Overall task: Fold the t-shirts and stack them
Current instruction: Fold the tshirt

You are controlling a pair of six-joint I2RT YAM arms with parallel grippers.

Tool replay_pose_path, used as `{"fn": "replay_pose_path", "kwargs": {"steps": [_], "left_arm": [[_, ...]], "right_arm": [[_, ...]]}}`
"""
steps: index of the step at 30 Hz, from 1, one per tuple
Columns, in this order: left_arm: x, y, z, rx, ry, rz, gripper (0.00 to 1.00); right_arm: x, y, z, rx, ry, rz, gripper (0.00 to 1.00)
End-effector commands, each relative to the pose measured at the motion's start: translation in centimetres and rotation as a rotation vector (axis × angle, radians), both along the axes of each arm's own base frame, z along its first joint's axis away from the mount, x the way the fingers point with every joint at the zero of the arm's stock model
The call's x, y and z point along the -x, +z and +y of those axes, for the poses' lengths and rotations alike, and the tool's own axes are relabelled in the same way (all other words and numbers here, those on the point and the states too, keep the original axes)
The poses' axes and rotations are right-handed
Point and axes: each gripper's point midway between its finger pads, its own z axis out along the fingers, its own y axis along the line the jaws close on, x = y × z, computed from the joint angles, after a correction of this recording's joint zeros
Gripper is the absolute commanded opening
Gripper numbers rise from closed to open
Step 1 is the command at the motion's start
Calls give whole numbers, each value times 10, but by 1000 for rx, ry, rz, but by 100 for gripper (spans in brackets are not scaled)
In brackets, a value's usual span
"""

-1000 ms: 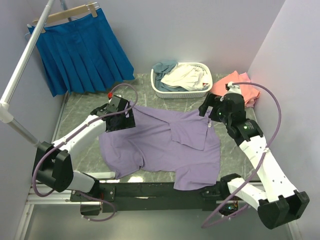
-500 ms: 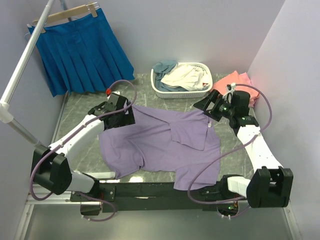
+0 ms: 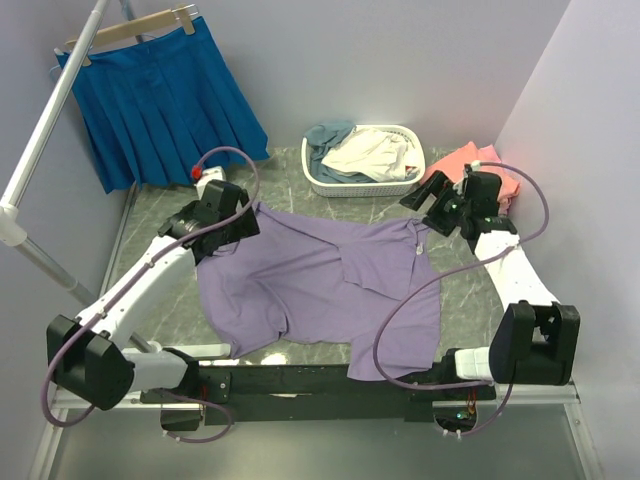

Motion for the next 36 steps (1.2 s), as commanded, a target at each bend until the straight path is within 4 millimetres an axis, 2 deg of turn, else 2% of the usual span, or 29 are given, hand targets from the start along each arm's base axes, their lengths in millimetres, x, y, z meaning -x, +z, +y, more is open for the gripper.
{"fn": "replay_pose_path", "kwargs": {"steps": [1,3,5,6,8,9,11,12,13,14,17,19,23,25,31,36], "left_arm": [[-22,17,28,-11,138,-78,99],[-31,12,39,-6,167,-67,99],[-40,7,42,-5,175,-46,99],[-46,7,44,8,176,-51,99],[-52,1,44,19,176,-39,99],[-53,-2,46,24,177,-32,100],[-56,-14,47,27,180,-12,100],[-58,-19,50,34,183,-4,100],[-58,-31,49,39,172,28,99],[-58,-37,49,38,171,46,99],[-58,-61,44,48,150,99,99],[-59,-80,42,47,140,132,99],[-76,-99,34,67,116,138,99],[-91,-107,29,70,104,138,99],[-123,-117,28,103,72,110,99],[-137,-116,49,156,93,52,99]], "right_arm": [[-11,3,-56,304,-170,27,100],[-13,-8,-71,388,-196,86,100],[-14,-10,-75,429,-205,139,100],[-15,-23,-72,437,-164,181,100],[-15,-31,-61,429,-99,236,100],[-17,-47,-53,417,-40,271,100],[-17,-56,-40,375,25,294,100],[-16,-60,-26,326,89,287,100],[-16,-63,-20,313,111,272,100],[-15,-64,-9,318,137,260,100],[-13,-64,5,329,175,219,100],[-14,-67,5,358,169,219,100],[-13,-73,24,364,230,234,100],[-11,-76,36,383,263,237,100],[4,-82,63,402,353,248,100],[9,-83,65,414,367,249,100]]}}
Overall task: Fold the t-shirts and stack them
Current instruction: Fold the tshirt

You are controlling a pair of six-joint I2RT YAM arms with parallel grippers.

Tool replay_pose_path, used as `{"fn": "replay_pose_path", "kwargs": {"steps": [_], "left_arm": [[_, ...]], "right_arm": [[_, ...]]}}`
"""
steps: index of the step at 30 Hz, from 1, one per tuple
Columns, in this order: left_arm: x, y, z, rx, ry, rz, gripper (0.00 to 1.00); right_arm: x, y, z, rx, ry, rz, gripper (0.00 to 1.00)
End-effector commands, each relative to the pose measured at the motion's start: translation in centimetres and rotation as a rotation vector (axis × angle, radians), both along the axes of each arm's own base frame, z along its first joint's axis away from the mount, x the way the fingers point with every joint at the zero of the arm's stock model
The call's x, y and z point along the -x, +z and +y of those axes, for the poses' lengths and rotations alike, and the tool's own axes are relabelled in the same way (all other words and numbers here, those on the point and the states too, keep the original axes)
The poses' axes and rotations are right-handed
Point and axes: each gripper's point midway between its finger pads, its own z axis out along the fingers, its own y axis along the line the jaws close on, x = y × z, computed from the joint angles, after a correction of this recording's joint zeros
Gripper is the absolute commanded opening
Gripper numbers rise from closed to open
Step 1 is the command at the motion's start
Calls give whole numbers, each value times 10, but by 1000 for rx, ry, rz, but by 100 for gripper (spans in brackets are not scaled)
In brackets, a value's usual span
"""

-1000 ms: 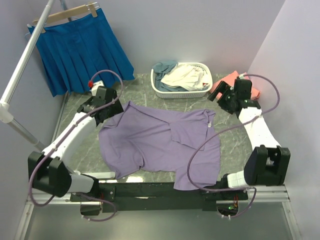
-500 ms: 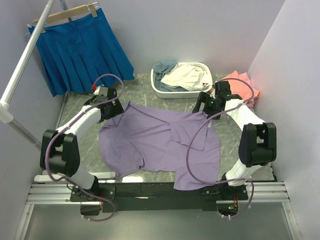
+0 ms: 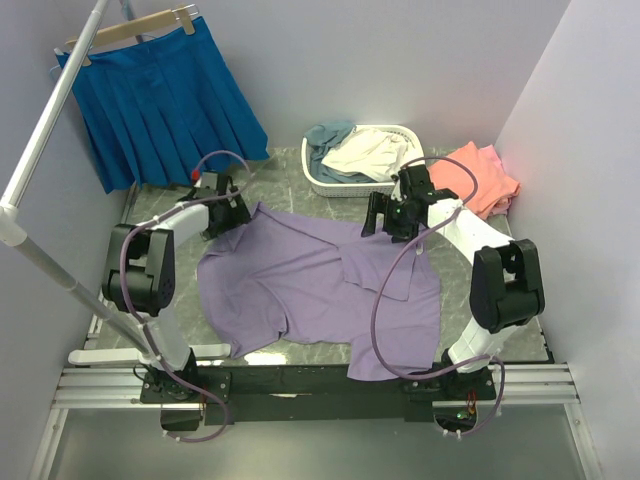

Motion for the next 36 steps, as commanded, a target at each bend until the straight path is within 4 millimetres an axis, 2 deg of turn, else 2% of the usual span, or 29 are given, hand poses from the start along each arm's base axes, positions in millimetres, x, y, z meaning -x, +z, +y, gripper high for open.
{"fn": "replay_pose_path", "kwargs": {"steps": [1,5,11,14,17,18,20,21,23,24,26,27,28,29,30,31,32,33,36], "left_arm": [[-32,23,10,90,-9,-144,99],[-39,14,16,123,-1,-163,99],[-43,-6,-4,219,-70,-143,99],[-48,-11,-12,270,-103,-169,93],[-47,-19,-14,293,-106,-156,83],[-46,-20,-16,302,-110,-154,74],[-44,-24,-15,308,-107,-146,63],[-42,-26,-14,305,-104,-140,50],[-41,-25,-12,297,-97,-138,38],[-41,-22,-11,289,-97,-143,27],[-41,-16,-8,274,-88,-144,16],[-46,-5,-7,266,-94,-168,6],[-49,2,-5,254,-90,-184,2],[-46,5,-3,245,-84,-170,1],[-52,25,-2,235,-89,-211,1],[-53,35,1,222,-83,-229,1],[-51,42,1,215,-86,-231,1],[-53,62,2,207,-87,-269,1],[-47,94,5,190,-81,-306,1]], "right_arm": [[-3,9,-1,21,21,-34,100],[-3,5,-2,26,23,-17,98],[-3,5,-2,25,27,-17,97],[-2,5,-2,31,28,-18,96],[-1,5,-3,34,29,-17,96],[-1,4,-4,36,26,-15,96],[0,5,-5,39,26,-17,96],[0,6,-5,41,24,-19,95],[0,7,-6,45,22,-23,95],[1,6,-7,48,17,-20,95],[2,9,-8,50,10,-25,93],[5,8,-9,54,8,-23,93],[6,6,-12,62,-2,-21,93],[6,9,-12,60,-9,-28,93],[11,4,-13,63,-10,-16,93],[13,3,-14,62,-13,-14,93],[14,2,-13,58,-20,-9,93],[20,-6,-15,58,-23,12,93],[30,-19,-12,39,-35,55,91]]}}
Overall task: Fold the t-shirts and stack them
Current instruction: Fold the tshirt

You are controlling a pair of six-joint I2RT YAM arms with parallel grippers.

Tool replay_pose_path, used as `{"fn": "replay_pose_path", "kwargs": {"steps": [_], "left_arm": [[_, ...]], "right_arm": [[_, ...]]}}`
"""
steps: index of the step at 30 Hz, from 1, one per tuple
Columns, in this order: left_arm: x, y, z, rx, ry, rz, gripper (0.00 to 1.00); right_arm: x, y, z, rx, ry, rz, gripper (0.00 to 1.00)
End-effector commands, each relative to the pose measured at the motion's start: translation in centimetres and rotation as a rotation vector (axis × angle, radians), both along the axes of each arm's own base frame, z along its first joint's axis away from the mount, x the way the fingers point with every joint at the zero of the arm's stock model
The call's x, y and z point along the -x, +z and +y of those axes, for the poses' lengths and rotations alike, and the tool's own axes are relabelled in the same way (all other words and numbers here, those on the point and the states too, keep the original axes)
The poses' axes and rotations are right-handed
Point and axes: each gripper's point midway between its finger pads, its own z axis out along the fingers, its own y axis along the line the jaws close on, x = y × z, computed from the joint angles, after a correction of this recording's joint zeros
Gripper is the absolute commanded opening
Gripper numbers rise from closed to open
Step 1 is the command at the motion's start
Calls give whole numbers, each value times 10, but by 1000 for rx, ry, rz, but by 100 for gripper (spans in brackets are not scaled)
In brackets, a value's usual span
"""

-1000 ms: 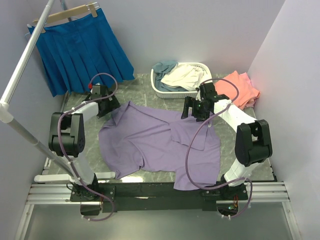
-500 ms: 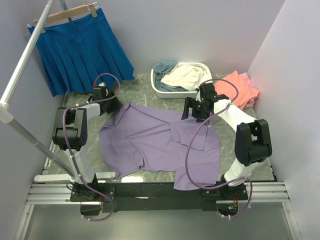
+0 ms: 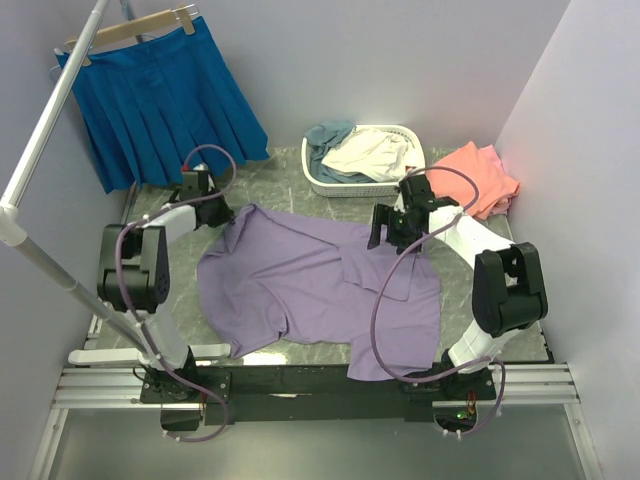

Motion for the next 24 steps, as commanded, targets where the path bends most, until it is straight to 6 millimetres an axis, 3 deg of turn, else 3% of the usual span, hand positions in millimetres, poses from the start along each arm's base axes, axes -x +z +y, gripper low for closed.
{"fn": "replay_pose_path", "kwargs": {"steps": [1,4,9,17,24], "left_arm": [[-8,92,7,-41,10,-166,1],[8,106,9,-48,20,-153,1],[41,103,13,-86,24,-86,3],[102,41,26,-201,71,164,1],[133,5,43,-266,167,289,1]], "right_arm": [[10,-5,1,-25,-30,13,90],[18,-19,1,-36,-62,60,89],[23,-32,-5,-12,-112,96,84],[14,-44,-38,87,-260,120,81],[14,-50,-60,99,-336,142,79]]}}
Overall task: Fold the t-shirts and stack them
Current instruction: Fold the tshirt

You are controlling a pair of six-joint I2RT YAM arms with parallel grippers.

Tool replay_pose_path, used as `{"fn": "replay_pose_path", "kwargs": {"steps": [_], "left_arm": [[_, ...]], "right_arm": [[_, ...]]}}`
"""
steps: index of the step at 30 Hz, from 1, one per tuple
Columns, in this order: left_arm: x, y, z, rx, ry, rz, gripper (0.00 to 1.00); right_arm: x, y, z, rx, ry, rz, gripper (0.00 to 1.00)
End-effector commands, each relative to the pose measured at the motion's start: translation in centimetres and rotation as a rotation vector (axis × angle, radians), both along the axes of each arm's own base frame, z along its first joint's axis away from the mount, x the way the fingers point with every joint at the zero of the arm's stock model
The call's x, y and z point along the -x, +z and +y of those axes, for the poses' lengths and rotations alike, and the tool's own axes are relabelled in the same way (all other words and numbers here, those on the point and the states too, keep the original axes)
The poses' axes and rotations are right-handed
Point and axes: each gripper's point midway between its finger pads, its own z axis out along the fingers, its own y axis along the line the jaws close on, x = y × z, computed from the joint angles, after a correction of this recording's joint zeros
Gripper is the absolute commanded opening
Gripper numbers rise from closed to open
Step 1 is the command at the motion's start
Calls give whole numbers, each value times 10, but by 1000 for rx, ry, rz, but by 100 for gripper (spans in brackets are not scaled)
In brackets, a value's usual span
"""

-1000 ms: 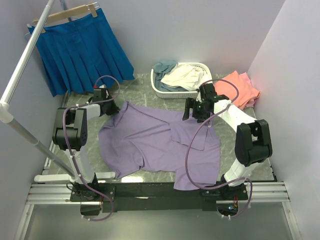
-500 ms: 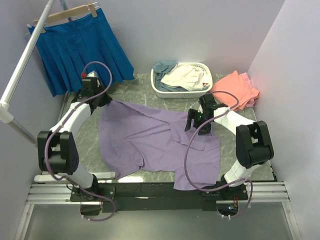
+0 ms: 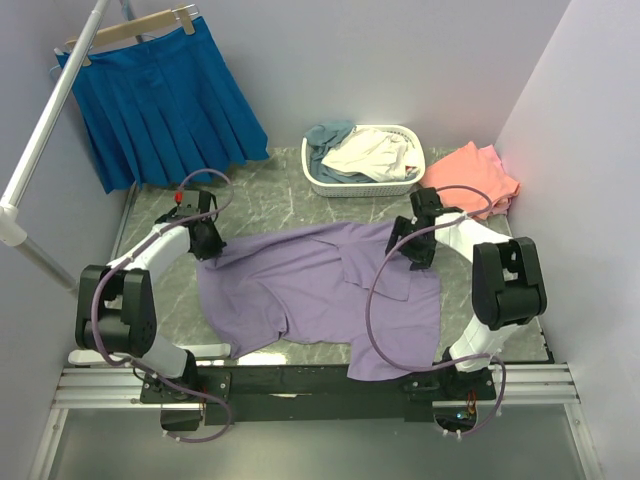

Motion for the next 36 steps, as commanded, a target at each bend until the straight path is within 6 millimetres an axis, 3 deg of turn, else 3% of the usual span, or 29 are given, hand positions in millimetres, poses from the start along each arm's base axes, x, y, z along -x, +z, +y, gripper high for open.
{"fn": "replay_pose_path", "kwargs": {"steps": [1,6,12,18,26,36], "left_arm": [[14,-10,21,-91,97,59,1],[15,-8,34,-154,141,77,1],[8,-9,25,-122,113,60,1],[6,-12,20,-113,94,63,2],[6,-14,15,-111,76,69,2],[8,-15,15,-116,73,73,2]], "right_arm": [[-3,-2,-18,38,-65,3,79],[0,-7,-43,88,-113,13,77],[-9,18,-18,-61,-44,-82,74],[-5,10,-5,-141,-50,-67,64],[5,-10,-17,-74,-81,-27,60],[-3,-1,-31,4,-95,-66,56]]}}
